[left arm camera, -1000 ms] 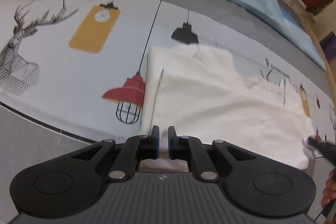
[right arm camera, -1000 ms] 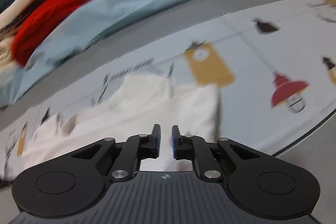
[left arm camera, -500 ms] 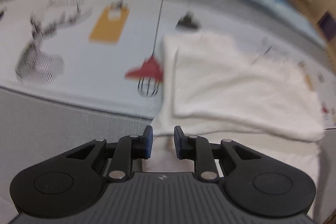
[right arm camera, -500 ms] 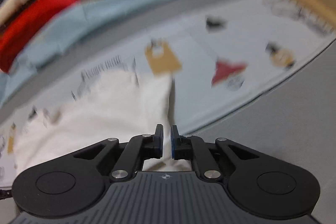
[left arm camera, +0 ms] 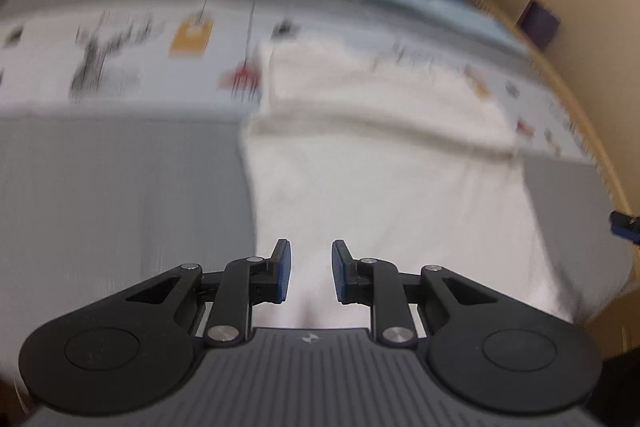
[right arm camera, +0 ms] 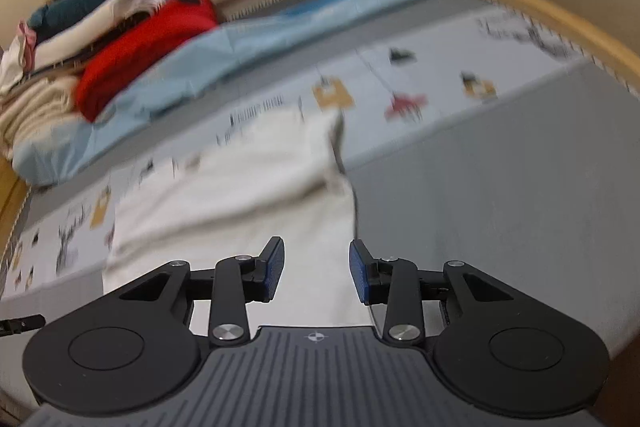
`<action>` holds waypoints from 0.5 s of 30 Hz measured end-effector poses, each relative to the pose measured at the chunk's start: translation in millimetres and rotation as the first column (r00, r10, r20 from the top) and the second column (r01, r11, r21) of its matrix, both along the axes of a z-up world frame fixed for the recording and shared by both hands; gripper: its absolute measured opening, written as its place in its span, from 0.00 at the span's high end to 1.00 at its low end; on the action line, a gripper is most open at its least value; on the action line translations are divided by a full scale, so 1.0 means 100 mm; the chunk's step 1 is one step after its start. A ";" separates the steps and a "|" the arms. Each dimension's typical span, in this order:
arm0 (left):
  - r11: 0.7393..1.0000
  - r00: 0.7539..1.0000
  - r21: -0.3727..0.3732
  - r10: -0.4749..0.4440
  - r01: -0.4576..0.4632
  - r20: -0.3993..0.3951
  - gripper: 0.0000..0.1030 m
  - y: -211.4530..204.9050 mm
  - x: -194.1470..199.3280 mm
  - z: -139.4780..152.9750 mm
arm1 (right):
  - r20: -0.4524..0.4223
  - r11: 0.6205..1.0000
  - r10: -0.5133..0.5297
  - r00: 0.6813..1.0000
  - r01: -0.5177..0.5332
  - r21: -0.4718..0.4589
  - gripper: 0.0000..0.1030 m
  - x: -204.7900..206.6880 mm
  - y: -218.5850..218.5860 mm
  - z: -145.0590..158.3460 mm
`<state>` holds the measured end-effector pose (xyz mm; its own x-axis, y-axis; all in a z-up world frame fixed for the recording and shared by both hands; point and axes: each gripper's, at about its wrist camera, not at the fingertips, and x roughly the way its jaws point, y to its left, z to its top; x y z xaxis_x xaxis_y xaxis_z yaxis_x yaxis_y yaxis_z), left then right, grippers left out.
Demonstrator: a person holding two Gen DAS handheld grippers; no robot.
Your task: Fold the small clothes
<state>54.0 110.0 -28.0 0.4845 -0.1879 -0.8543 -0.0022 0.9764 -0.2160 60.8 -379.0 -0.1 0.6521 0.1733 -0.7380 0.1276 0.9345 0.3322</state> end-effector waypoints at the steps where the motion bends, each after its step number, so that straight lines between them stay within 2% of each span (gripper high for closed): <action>1: 1.000 0.999 0.010 0.005 -0.005 -0.045 0.77 0.03 -0.07 -0.14 | -0.016 1.000 0.011 1.000 -0.011 -0.007 0.64 -0.08 0.00 -0.08; 5: 0.999 0.992 0.034 0.010 -0.006 -0.128 0.77 0.08 -0.29 -0.41 | -0.106 0.999 0.015 0.994 -0.020 -0.048 0.64 -0.30 -0.03 -0.42; 9: 0.995 0.978 -0.004 0.100 -0.103 -0.185 0.77 0.25 -0.39 -0.61 | -0.216 0.997 -0.081 0.973 0.081 -0.008 0.64 -0.40 -0.15 -0.81; 11: 0.989 0.964 -0.037 0.128 -0.140 -0.232 0.76 0.32 -0.40 -0.70 | -0.248 0.996 -0.086 0.965 0.091 0.012 0.63 -0.40 -0.14 -0.87; 15: 0.994 0.965 -0.019 0.097 -0.105 -0.243 0.71 0.26 -0.39 -0.74 | -0.274 0.998 -0.056 0.960 0.048 -0.037 0.63 -0.41 -0.05 -0.92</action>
